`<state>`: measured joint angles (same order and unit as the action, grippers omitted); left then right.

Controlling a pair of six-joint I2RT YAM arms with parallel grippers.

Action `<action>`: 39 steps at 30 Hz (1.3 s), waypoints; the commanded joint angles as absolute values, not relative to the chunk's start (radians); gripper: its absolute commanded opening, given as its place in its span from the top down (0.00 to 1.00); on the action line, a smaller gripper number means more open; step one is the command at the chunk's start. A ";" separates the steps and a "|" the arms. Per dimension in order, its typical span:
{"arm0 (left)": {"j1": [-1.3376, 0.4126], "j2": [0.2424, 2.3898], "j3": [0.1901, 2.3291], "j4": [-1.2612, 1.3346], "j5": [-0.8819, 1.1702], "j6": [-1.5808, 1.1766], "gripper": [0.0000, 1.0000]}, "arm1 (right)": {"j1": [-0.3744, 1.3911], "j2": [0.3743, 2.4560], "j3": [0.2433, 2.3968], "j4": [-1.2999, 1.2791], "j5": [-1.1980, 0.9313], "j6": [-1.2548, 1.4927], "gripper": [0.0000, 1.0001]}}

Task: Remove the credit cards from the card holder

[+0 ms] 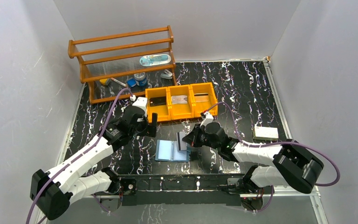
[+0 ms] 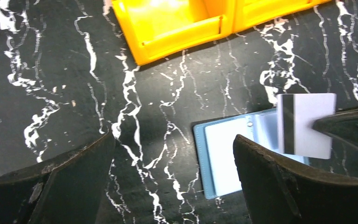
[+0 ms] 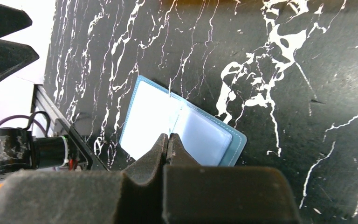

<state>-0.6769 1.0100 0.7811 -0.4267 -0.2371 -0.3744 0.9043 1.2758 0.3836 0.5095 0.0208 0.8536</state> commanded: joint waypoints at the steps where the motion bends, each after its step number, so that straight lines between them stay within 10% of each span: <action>1: -0.676 0.959 0.737 -0.422 -0.350 -0.336 0.02 | 0.904 1.222 0.399 0.488 0.077 0.730 1.00; 15: -0.676 0.884 0.737 -0.444 -0.458 -0.350 0.02 | 0.905 1.060 0.505 0.440 0.252 0.083 1.00; 39: -0.675 0.839 0.732 -0.466 -0.533 -0.344 0.02 | 0.807 1.607 1.107 0.142 0.148 -0.574 1.00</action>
<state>-0.6769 0.8688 0.7429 -0.4541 -0.4988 -0.3508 0.8349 1.5646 1.0283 0.1558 0.1726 -0.5358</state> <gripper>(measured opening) 0.983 0.020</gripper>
